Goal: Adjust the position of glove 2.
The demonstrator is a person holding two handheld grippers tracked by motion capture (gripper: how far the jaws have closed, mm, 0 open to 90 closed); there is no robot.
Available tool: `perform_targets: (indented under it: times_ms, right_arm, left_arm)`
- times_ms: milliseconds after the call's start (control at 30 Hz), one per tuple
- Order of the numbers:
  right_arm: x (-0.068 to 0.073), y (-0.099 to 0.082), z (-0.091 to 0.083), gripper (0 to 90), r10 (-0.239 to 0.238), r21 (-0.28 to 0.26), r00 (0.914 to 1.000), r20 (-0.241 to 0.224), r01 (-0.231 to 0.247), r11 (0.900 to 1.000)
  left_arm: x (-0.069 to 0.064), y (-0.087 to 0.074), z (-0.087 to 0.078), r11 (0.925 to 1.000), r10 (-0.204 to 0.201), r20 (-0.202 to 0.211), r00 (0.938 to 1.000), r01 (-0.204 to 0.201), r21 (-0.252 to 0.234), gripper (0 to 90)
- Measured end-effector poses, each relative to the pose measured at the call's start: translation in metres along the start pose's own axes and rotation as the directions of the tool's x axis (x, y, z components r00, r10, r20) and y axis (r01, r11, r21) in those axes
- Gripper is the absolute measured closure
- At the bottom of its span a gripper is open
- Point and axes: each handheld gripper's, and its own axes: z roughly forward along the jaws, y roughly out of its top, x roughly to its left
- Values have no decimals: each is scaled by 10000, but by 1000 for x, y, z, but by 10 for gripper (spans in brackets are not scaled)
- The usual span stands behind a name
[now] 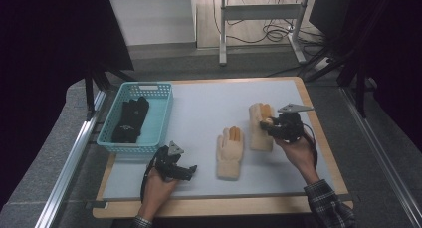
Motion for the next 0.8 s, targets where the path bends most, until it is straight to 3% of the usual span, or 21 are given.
perform_targets:
  times_ms: [300, 500, 633, 800]
  right_arm:
    - [64, -6, 4, 568, -194, 117, 9978, -635, 202, 9997]
    - [99, -13, 12, 568, -410, 221, 9987, -308, 417, 9989]
    - [111, -21, 24, 568, -355, 444, 9989, -293, 367, 9983]
    - [114, -30, 38, 558, -219, 730, 9997, -82, 225, 9971]
  left_arm:
    - [0, 0, 0, 10000, 5, 14, 10000, -4, -21, 13]
    - [0, 0, 0, 10000, -70, 24, 10000, 70, -42, 13]
    - [0, 0, 0, 10000, 24, 16, 10000, -24, -6, 13]
    - [0, 0, 0, 10000, -2, 24, 10000, 2, 11, 13]
